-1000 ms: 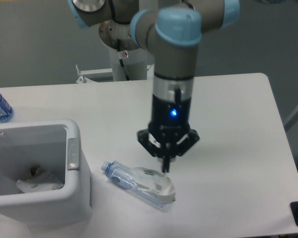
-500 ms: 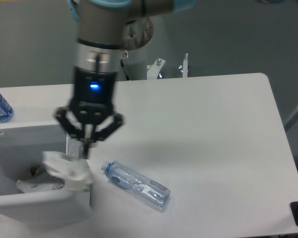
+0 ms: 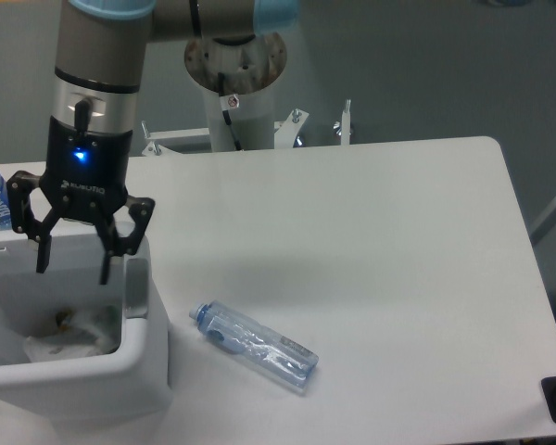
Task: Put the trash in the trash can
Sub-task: 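Move the gripper back and lower it onto the clear water bottle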
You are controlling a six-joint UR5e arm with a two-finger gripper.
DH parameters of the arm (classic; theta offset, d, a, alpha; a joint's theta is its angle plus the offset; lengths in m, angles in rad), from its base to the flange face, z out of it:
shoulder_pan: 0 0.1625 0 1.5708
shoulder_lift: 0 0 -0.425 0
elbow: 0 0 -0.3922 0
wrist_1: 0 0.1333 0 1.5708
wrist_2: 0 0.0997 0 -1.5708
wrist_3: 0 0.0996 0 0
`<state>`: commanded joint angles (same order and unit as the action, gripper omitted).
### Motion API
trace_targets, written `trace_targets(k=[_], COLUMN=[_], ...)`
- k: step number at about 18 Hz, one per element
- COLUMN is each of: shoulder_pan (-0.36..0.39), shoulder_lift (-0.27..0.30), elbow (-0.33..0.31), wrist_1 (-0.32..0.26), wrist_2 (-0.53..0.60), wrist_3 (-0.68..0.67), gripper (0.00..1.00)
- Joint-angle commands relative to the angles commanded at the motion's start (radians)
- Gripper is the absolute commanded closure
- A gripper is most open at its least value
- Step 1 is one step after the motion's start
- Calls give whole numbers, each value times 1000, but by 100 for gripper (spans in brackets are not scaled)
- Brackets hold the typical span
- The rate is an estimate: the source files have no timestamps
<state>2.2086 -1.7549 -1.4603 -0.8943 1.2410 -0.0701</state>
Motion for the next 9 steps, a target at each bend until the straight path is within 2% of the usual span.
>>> trace_targets(k=[4,9], shoulder_pan=[83,128], shoulder_lift=[-55,-161], elbow=[-3,-34], wrist_1=[9,8], wrist_2=[63,144], wrist_3=[-199,-235], gripper=[0,0])
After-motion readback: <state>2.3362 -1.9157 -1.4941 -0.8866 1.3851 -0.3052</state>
